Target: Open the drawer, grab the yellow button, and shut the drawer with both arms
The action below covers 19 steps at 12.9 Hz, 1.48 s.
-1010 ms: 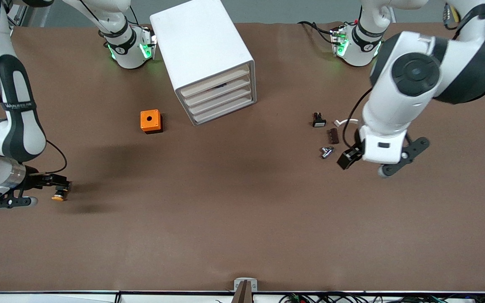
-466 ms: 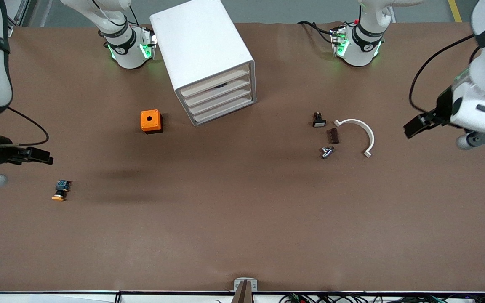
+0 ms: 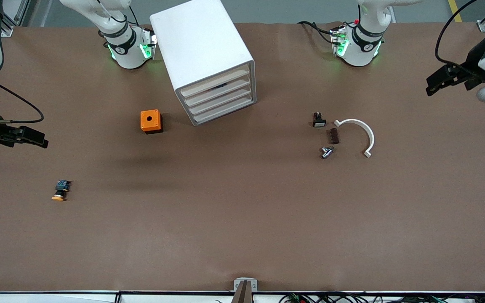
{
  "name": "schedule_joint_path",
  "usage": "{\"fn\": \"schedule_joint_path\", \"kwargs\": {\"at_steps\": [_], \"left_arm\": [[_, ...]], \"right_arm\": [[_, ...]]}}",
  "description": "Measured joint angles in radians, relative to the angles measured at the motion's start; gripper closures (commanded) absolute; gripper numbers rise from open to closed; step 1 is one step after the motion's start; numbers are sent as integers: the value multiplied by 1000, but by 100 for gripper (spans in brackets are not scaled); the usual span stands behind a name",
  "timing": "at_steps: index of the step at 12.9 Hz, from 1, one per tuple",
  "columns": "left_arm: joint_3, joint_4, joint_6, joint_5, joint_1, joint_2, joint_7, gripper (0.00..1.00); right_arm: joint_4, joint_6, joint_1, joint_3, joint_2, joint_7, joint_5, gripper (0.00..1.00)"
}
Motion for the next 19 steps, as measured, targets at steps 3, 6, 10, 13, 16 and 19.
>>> {"fn": "schedule_joint_path", "kwargs": {"at_steps": [3, 6, 10, 13, 16, 19], "left_arm": [[46, -27, -3, 0, -21, -31, 53, 0], [49, -37, 11, 0, -52, -32, 54, 0], [49, -48, 29, 0, -59, -29, 54, 0], [49, -57, 31, 0, -59, -28, 54, 0], [49, -70, 31, 0, -59, -28, 54, 0], [49, -73, 33, 0, -57, -28, 54, 0]], "right_arm": [[3, 3, 3, 2, 0, 6, 0, 0], [21, 8, 8, 2, 0, 6, -12, 0], [105, -55, 13, 2, -1, 7, -21, 0], [133, -101, 12, -4, -11, 18, -21, 0], [128, -147, 12, -3, -72, 19, -7, 0], [95, -201, 12, -9, -122, 21, 2, 0]]}}
